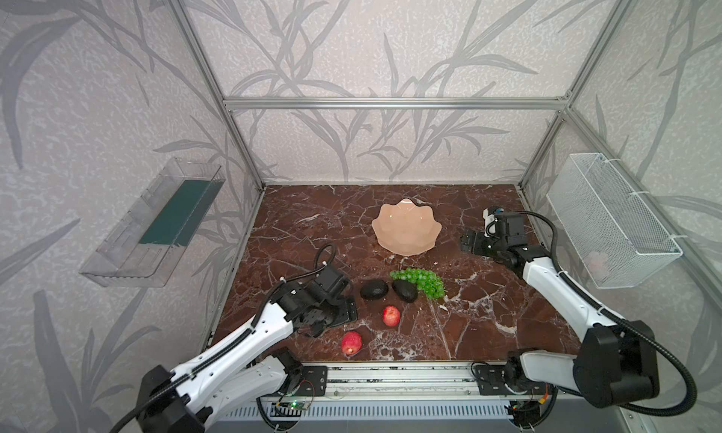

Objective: Arrange fruit in a fruit bowl
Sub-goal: Pick up the fruit from the bottom-center of the table, then place the fruit in the fruit bowl.

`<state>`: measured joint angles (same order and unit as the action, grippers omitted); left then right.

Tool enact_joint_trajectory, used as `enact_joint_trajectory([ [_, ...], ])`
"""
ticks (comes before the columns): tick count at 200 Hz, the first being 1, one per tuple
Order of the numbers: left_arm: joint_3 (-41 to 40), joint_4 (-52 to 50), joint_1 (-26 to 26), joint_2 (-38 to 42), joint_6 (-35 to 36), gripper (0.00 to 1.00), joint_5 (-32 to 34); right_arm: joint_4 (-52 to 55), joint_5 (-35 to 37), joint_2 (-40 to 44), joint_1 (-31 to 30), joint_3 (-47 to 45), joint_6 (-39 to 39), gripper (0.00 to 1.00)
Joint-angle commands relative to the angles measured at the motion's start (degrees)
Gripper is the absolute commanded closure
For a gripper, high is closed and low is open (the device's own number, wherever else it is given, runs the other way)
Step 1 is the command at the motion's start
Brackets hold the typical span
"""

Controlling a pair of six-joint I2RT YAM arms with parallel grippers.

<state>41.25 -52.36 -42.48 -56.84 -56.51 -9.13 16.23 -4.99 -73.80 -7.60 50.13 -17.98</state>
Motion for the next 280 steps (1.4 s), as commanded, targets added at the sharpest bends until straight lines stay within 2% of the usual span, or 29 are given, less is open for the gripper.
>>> enact_joint_trajectory([
  [1,-1.6,4.1,-1.9,-2.8,-3.5,0.12,-1.1,0.8,0.1,1.0,-0.2,-0.4,-0.6,0.01],
  [64,-6.0,8.4,-5.1,-10.1,-4.1,0.12,-4.0,0.9,0.7,2.4,-0.2,-1.4,-0.9,0.01],
  [83,-7.4,8.5,-5.2,-11.7,-4.1,0.15,-4.2,0.6,0.7,2.3,-0.2,-1.8,-1.3,0.01],
  [94,-7.5,8.7,-5.2,-12.4,-3.9,0.22,-4.4,0.6,0.8,2.4,-0.2,-2.0,-1.5,0.01],
  [128,-5.1,7.0,-5.0,-12.5,-2.5,0.54,-2.6,0.4,1.0,2.9,-0.2,-2.7,-1.7,0.01],
  [150,0.3,4.7,-4.4,-12.1,-0.3,0.6,-0.3,0.5,1.5,2.9,-0.2,-2.8,-1.7,0.01],
  [171,7.9,3.7,-2.7,-12.9,3.9,0.6,1.9,0.7,1.5,2.9,-0.2,-2.7,-1.6,0.01],
  [199,20.1,7.0,5.0,-20.6,12.6,0.6,0.1,1.3,1.8,3.2,-0.2,-2.8,-1.4,0.01],
  [219,32.8,8.2,8.7,-31.6,18.9,0.6,-1.0,2.3,1.7,3.8,-0.2,-2.8,-1.3,0.01],
  [247,55.1,4.5,10.4,-49.2,25.6,0.6,-3.1,4.2,2.1,6.7,-0.2,-3.7,-1.1,0.01],
  [262,68.7,-1.0,11.2,-59.1,28.1,0.6,-4.0,4.2,2.4,8.5,-0.2,-5.0,-1.2,0.01],
  [280,83.7,-7.3,11.3,-70.2,30.1,0.61,-0.9,4.7,2.6,9.7,-0.2,-6.0,-1.5,0.01],
])
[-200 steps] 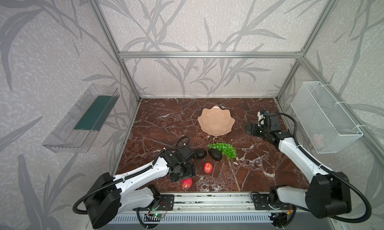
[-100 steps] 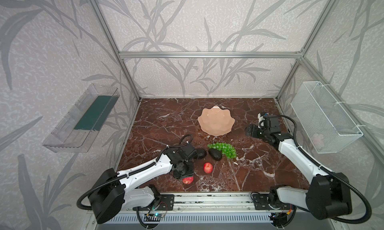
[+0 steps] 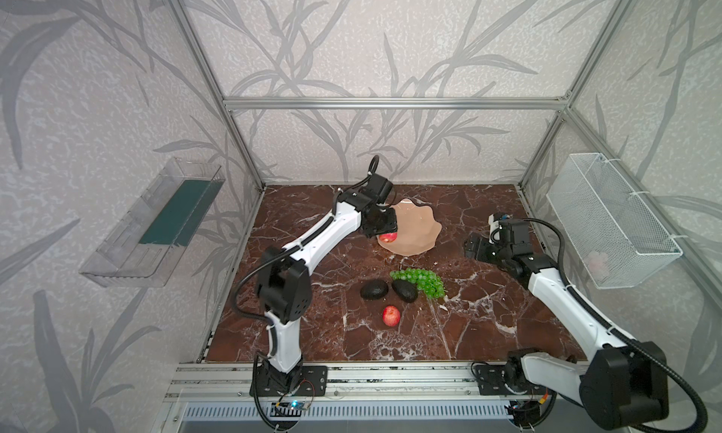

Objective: Arrange fruit in a fruit bowl
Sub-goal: Place the fruit in the fruit bowl.

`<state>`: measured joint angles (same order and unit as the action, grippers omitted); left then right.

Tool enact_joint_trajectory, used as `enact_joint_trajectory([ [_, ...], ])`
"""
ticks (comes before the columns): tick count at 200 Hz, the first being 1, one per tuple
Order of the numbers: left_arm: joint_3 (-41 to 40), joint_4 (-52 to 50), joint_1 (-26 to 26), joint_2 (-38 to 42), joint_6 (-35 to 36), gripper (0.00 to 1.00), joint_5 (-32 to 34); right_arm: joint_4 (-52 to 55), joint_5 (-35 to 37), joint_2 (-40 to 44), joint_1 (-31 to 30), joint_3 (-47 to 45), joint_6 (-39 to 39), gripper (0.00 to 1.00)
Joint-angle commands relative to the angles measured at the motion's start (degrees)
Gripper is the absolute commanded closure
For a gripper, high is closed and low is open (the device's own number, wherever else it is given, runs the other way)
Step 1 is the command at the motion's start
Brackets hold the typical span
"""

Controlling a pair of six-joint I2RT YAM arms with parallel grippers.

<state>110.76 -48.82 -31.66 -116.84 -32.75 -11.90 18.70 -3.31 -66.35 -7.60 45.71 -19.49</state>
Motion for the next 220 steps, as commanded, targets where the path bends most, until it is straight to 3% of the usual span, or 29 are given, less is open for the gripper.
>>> enact_joint_trajectory([
  [1,15.0,-11.1,0.5,-10.8,6.4,0.61,2.0,2.3,0.9,2.3,-0.2,-1.6,0.0,0.01],
  [25,28.6,-15.0,0.5,-21.6,5.5,0.61,2.2,3.3,1.3,3.1,-0.2,-2.4,-0.2,0.01],
  [42,32.7,-15.5,0.5,-26.1,4.2,0.61,2.3,3.9,1.2,3.3,-0.2,-2.6,-0.1,0.01],
  [175,31.0,-9.7,-0.1,-33.3,-1.5,0.56,3.9,4.0,0.3,3.1,-0.2,-2.8,-0.6,0.01],
  [199,31.0,-9.3,-0.2,-33.6,-1.9,0.53,3.7,4.5,0.5,3.2,-0.2,-2.4,-0.4,0.01],
  [220,31.0,-9.2,-0.2,-33.7,-1.8,0.43,3.4,4.7,0.6,3.2,-0.2,-2.1,-0.1,0.01],
])
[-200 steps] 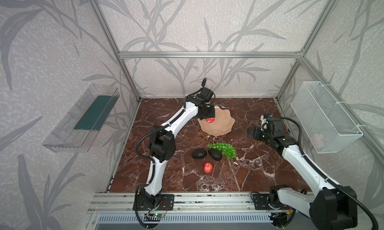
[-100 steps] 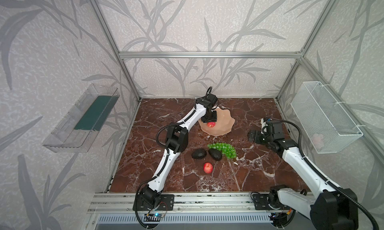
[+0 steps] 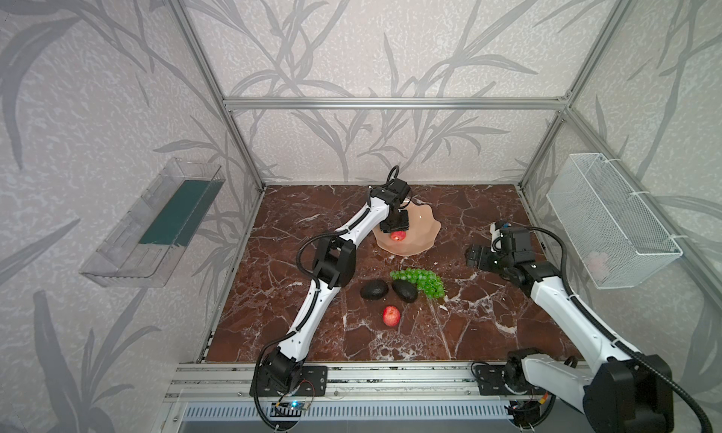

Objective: Arrange fruit in a fruit bowl
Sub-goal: Place the fruit in the fruit bowl.

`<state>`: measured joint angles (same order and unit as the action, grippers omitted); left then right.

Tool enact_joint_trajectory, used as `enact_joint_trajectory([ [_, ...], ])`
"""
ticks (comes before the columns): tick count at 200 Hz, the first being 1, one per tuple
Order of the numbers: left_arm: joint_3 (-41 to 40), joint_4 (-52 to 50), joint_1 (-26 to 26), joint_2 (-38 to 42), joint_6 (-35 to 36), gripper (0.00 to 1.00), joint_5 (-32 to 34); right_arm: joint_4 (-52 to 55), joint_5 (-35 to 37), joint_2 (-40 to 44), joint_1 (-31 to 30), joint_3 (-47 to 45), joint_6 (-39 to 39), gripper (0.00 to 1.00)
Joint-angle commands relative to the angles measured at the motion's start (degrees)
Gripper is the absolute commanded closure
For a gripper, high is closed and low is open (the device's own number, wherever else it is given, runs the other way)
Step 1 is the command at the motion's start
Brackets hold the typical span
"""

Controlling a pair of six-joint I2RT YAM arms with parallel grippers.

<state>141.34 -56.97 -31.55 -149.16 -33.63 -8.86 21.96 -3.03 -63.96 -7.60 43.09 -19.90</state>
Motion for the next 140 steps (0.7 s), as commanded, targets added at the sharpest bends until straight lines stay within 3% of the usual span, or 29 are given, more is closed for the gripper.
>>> enact_joint_trajectory([
  [1,0.4,-1.0,-0.3,-1.4,-0.9,0.43,0.3,1.5,0.3,0.9,-0.2,0.5,0.3,0.01],
  [69,0.6,1.0,-0.1,2.5,-2.9,0.28,-3.4,4.9,0.3,2.7,-2.6,3.9,4.1,0.0],
  [111,-3.9,4.9,0.5,13.3,-3.7,0.24,0.0,10.2,6.2,2.7,-18.4,7.9,6.1,0.0],
  [140,-18.2,11.3,2.3,27.4,-3.8,0.23,6.1,10.4,6.2,3.1,-32.4,7.5,3.9,0.02],
])
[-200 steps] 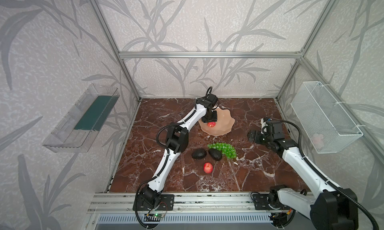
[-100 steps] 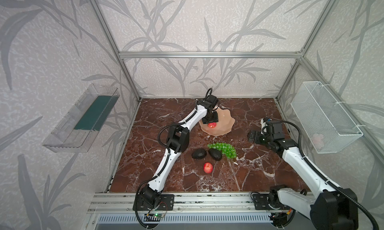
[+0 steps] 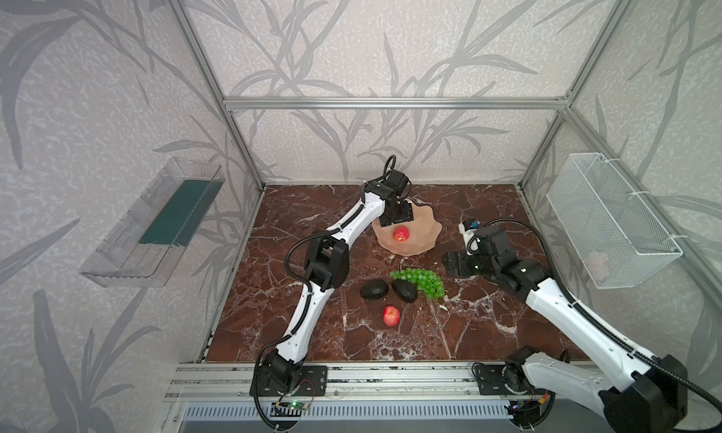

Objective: Arrange fruit in a fruit bowl
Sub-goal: Place the fruit in the fruit bowl, then pick up the fruit from the bottom-center of the table.

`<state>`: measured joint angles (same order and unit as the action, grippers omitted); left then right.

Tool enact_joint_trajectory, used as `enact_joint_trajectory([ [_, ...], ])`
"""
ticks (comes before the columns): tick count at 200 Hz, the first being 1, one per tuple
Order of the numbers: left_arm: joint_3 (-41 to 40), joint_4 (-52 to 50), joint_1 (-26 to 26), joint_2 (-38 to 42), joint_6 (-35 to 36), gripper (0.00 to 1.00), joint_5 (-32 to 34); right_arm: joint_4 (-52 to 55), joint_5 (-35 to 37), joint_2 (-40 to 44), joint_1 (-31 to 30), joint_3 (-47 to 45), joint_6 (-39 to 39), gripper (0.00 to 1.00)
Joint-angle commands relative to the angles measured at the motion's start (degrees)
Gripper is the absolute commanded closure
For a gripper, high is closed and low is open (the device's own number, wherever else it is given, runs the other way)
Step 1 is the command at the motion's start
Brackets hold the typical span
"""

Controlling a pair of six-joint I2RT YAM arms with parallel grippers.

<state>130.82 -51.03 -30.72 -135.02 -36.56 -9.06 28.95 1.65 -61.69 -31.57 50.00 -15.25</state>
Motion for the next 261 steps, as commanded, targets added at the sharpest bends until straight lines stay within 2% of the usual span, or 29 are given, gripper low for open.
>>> enact_joint_trajectory([
  [1,-8.5,5.5,1.5,13.8,-1.0,0.23,6.5,3.4,1.6,0.8,-8.9,0.6,-0.9,0.02],
  [24,-29.7,16.9,4.8,30.1,-3.1,0.22,9.8,3.9,3.1,-0.6,-20.0,1.0,-2.0,0.02],
  [43,-52.2,33.4,7.6,46.7,-2.7,0.19,12.3,4.2,2.7,-3.2,-24.7,1.2,-4.1,0.02],
  [52,-60.9,38.3,8.4,53.2,-3.0,0.15,16.3,3.9,2.1,-4.6,-26.0,1.2,-5.2,0.02],
  [64,-69.5,41.3,9.5,62.2,-2.6,0.11,21.1,3.3,1.2,-6.5,-26.7,1.0,-6.4,0.02],
  [78,-75.6,40.9,10.7,69.9,-1.2,0.09,26.0,2.5,1.2,-9.0,-29.3,1.5,-8.0,0.03],
  [109,-81.9,35.0,14.0,80.6,-0.6,0.06,32.0,0.9,-1.3,-14.9,-30.8,3.9,-11.4,0.05],
  [142,-84.7,32.7,16.8,86.7,-0.5,0.05,33.4,1.5,-1.7,-22.2,-33.4,7.9,-13.2,0.07],
  [186,-85.3,31.1,18.5,88.0,-0.7,0.05,31.9,5.8,-1.3,-31.8,-33.8,12.9,-15.9,0.14],
  [219,-85.7,31.4,19.3,88.1,-0.7,0.04,30.9,5.8,-0.2,-35.8,-33.8,13.9,-16.6,0.18],
  [261,-85.8,31.9,20.1,87.4,-0.5,0.04,29.3,5.3,0.4,-39.6,-33.7,14.9,-16.9,0.34],
])
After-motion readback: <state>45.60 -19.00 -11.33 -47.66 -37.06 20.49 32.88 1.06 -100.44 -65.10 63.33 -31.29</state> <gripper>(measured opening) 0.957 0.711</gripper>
